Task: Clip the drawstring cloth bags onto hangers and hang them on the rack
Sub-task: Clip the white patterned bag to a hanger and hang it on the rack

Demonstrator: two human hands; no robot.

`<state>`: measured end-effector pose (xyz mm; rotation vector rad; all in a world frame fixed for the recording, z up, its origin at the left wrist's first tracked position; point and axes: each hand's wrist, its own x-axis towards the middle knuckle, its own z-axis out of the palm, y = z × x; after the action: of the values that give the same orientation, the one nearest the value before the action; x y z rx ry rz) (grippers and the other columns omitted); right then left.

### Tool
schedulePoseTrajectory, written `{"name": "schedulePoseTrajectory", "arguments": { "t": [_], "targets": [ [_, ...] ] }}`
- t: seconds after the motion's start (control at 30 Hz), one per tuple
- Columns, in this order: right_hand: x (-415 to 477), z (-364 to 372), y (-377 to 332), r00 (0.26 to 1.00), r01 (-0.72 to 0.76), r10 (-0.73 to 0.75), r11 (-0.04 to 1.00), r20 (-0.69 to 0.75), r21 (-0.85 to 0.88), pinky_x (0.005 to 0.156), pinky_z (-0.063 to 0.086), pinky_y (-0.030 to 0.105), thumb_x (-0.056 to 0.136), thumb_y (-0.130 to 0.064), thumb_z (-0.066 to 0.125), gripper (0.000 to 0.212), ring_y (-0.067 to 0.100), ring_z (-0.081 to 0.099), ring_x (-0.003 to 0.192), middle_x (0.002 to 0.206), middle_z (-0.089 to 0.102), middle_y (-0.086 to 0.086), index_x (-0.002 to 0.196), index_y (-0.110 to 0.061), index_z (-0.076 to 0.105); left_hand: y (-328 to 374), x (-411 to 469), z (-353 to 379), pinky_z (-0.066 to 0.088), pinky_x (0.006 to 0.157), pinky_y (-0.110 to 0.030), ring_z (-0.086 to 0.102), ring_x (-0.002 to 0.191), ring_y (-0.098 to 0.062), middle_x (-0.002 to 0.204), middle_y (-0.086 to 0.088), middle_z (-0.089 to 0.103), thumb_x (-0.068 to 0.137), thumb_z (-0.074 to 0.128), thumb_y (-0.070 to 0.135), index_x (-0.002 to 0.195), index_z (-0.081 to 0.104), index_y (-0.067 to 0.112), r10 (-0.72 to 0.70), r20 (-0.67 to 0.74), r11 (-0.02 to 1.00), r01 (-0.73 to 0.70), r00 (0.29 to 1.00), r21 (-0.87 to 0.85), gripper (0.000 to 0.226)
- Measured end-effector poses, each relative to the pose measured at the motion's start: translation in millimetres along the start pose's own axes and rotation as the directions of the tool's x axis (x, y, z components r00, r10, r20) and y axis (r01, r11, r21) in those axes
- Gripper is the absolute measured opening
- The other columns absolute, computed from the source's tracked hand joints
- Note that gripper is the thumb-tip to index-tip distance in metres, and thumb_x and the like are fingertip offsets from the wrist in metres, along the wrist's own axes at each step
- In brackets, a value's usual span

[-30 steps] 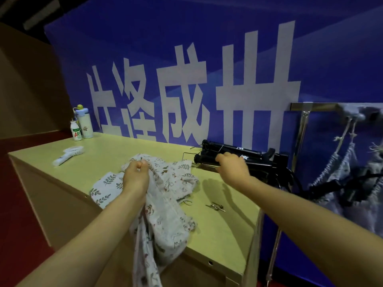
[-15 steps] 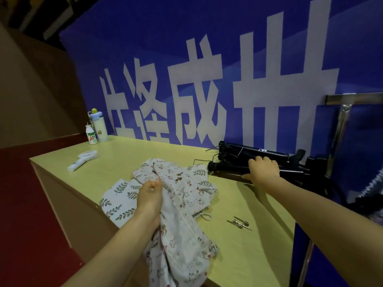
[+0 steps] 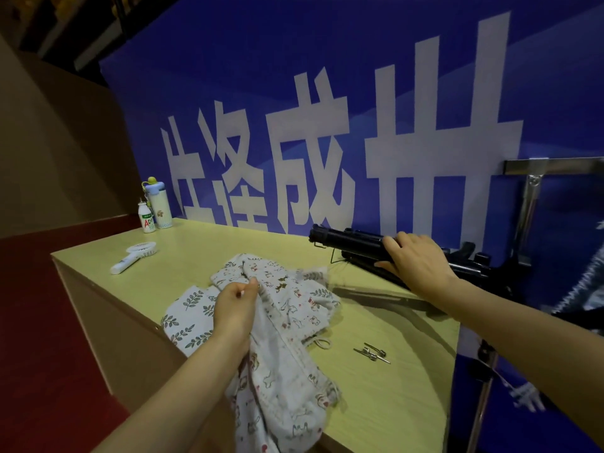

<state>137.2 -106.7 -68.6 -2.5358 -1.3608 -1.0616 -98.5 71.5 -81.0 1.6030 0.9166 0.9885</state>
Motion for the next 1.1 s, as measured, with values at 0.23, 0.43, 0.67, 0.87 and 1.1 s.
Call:
{"name": "schedulePoseTrajectory", "arguments": {
  "t": [0.23, 0.43, 0.67, 0.87, 1.1],
  "targets": [
    [-5.5, -60.0, -24.6, 0.956, 0.208, -0.213, 0.977, -0.203, -0.045, 0.064, 0.049, 0.034, 0.085, -0.048, 0.058, 0.043, 0.022, 0.059, 0.069, 0.084, 0.063, 0.005, 0.110, -0.013, 0.057, 32.2, -26.3, -15.7, 0.038, 0.078, -0.027, 0.048, 0.106, -0.014, 0.118, 0.003, 0.054, 0.101, 0.034, 0.030, 0.104, 0.051, 0.004, 0.233, 0.042, 0.972, -0.234, 0.972, 0.033, 0.032],
    [-15.4, -102.1, -59.3, 0.904, 0.313, -0.295, 0.950, -0.308, 0.007, 0.062, 0.051, 0.033, 0.083, -0.051, 0.052, 0.047, 0.020, 0.059, 0.067, 0.082, 0.064, 0.004, 0.108, -0.012, 0.060, 46.2, -31.9, -36.8, 0.042, 0.075, -0.037, 0.044, 0.086, -0.020, 0.082, -0.007, 0.047, 0.102, 0.031, 0.026, 0.075, 0.044, 0.016, 0.237, 0.035, 0.964, -0.231, 0.971, -0.130, 0.032],
    [-17.4, -132.0, -101.5, 0.925, 0.298, -0.227, 0.930, -0.303, 0.213, 0.070, 0.048, 0.031, 0.090, -0.052, 0.047, 0.049, 0.020, 0.056, 0.078, 0.095, 0.062, 0.005, 0.117, -0.012, 0.054, 59.3, -44.6, -57.1, 0.044, 0.089, -0.041, 0.055, 0.075, -0.023, 0.080, -0.010, 0.056, 0.102, 0.034, 0.020, 0.079, 0.052, 0.012, 0.067, 0.247, 0.916, 0.038, 0.967, -0.398, 0.030],
    [-16.5, -149.1, -123.5, 0.925, 0.301, -0.246, 0.939, -0.291, 0.163, 0.061, 0.045, 0.029, 0.090, -0.052, 0.048, 0.046, 0.016, 0.050, 0.072, 0.090, 0.060, 0.003, 0.113, -0.013, 0.053, 53.1, -40.4, -85.4, 0.050, 0.086, -0.039, 0.062, 0.084, -0.027, 0.088, -0.014, 0.066, 0.101, 0.034, 0.019, 0.086, 0.051, 0.007, -0.007, 0.133, 0.938, 0.053, 0.991, -0.343, 0.026],
    [-31.4, -153.1, -123.9, 0.861, 0.423, -0.398, 0.906, -0.316, 0.013, 0.056, 0.031, 0.024, 0.078, -0.047, 0.068, 0.040, 0.016, 0.050, 0.058, 0.073, 0.060, 0.002, 0.098, -0.013, 0.060, 24.6, 0.5, -149.8, 0.050, 0.086, -0.043, 0.059, 0.087, -0.032, 0.092, -0.023, 0.061, 0.098, 0.041, 0.032, 0.079, 0.054, 0.008, 0.030, -0.212, 0.998, -0.040, 0.977, -0.039, 0.033]
  ]
}}
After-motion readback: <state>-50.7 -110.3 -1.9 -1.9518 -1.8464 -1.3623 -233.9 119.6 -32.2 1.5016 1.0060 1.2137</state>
